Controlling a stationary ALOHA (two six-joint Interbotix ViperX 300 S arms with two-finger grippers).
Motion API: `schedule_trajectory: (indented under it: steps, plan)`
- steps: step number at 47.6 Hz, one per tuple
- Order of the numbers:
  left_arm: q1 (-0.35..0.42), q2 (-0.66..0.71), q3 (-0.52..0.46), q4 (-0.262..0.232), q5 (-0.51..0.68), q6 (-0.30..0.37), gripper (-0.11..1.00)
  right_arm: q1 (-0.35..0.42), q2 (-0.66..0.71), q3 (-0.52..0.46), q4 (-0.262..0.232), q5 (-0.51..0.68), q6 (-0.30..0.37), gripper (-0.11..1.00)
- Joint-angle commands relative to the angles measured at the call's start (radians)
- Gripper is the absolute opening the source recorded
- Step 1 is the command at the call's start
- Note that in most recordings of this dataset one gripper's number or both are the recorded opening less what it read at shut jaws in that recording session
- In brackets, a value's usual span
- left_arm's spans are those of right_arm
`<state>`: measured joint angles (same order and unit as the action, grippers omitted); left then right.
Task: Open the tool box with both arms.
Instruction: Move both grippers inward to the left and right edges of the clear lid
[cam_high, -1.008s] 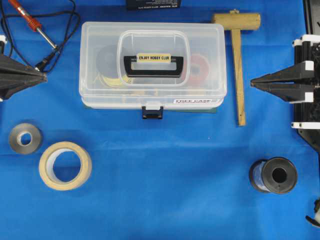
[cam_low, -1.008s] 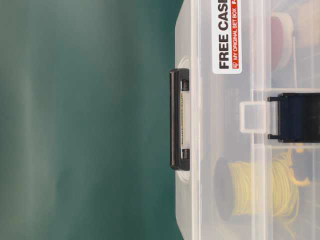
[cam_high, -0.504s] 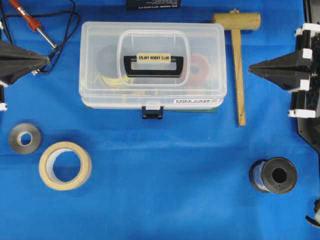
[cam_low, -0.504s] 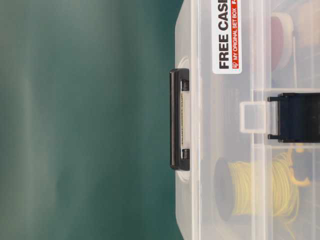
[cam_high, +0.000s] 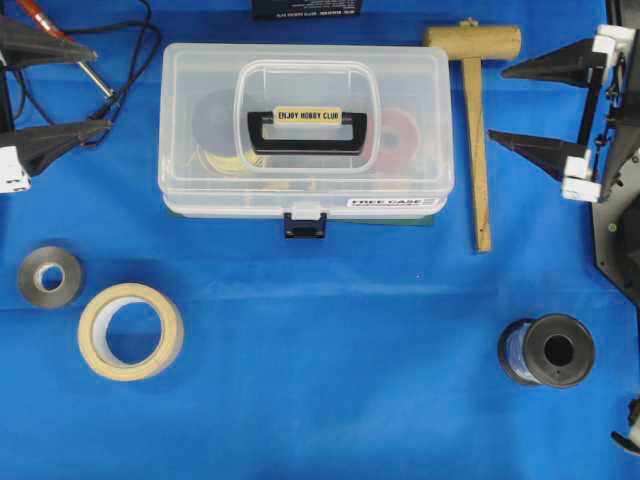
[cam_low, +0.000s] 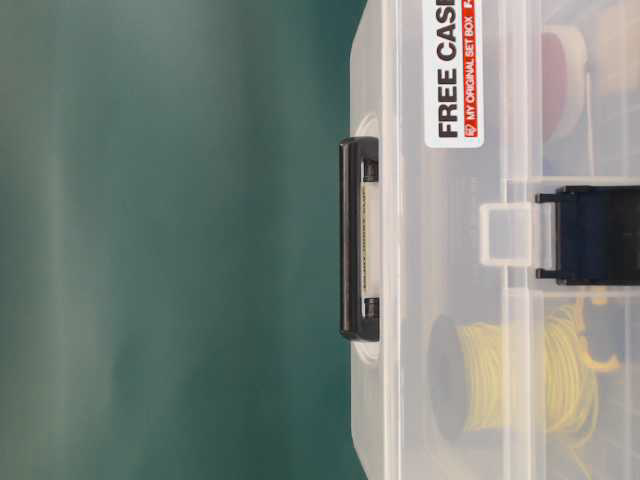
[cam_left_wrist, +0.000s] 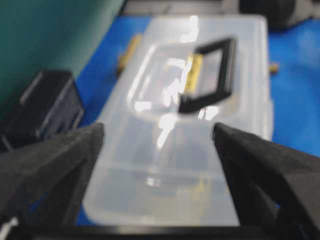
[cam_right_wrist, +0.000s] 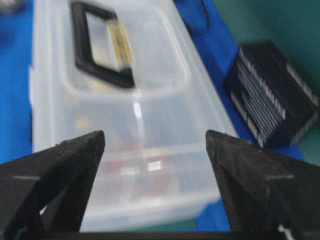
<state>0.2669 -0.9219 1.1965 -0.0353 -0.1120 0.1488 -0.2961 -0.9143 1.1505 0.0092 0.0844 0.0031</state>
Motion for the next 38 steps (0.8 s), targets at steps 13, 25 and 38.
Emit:
schedule_trajectory:
  steps: [13, 25, 38]
  plan:
    - [0.034, 0.179, 0.038, -0.005, 0.000, -0.017, 0.90, -0.015, 0.186, -0.011, 0.003, 0.044, 0.002, 0.82]
    - [0.035, 0.322, 0.034, -0.005, -0.063, -0.017, 0.90, -0.020, 0.319, -0.034, 0.000, 0.048, 0.000, 0.82]
    - [0.035, 0.407, 0.000, -0.005, -0.091, -0.017, 0.90, -0.021, 0.350, -0.048, 0.000, 0.037, -0.002, 0.82]
